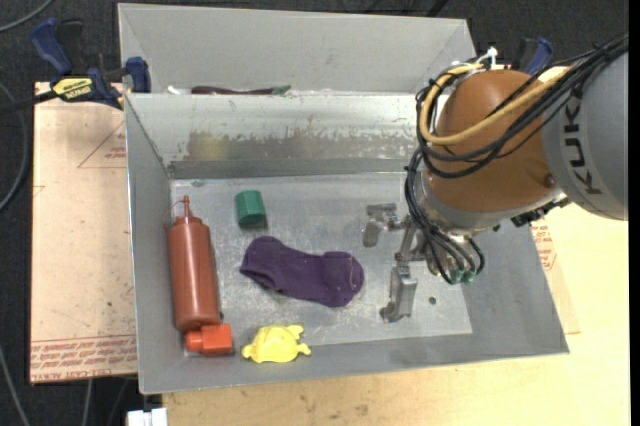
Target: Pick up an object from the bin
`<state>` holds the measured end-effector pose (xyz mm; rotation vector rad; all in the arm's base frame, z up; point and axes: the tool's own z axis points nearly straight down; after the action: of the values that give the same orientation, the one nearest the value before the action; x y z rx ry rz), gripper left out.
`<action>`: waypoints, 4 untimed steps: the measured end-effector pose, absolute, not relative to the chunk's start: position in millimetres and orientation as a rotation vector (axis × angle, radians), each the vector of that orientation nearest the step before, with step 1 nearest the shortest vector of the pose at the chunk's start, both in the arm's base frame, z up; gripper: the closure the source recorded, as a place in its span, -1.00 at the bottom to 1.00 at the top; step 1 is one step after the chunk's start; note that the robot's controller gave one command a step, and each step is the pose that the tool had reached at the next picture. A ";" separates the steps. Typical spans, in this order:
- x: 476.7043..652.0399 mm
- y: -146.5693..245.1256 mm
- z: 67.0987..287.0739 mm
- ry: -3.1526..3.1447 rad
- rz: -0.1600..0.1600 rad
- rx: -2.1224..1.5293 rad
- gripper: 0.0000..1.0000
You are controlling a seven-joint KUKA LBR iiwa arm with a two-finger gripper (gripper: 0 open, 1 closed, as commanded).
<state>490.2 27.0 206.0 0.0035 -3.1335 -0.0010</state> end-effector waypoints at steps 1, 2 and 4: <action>491.9 26.8 209.9 -3.142 -0.002 0.001 -1.00; 503.5 63.8 147.9 -3.144 -0.002 0.030 -1.00; 512.4 99.5 150.7 -3.135 -0.005 -0.261 -1.00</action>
Offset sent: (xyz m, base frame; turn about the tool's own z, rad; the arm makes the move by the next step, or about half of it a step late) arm 0.0231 0.0808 -0.1360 -0.0379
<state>512.4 99.5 150.7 -0.2609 -3.1347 -0.0045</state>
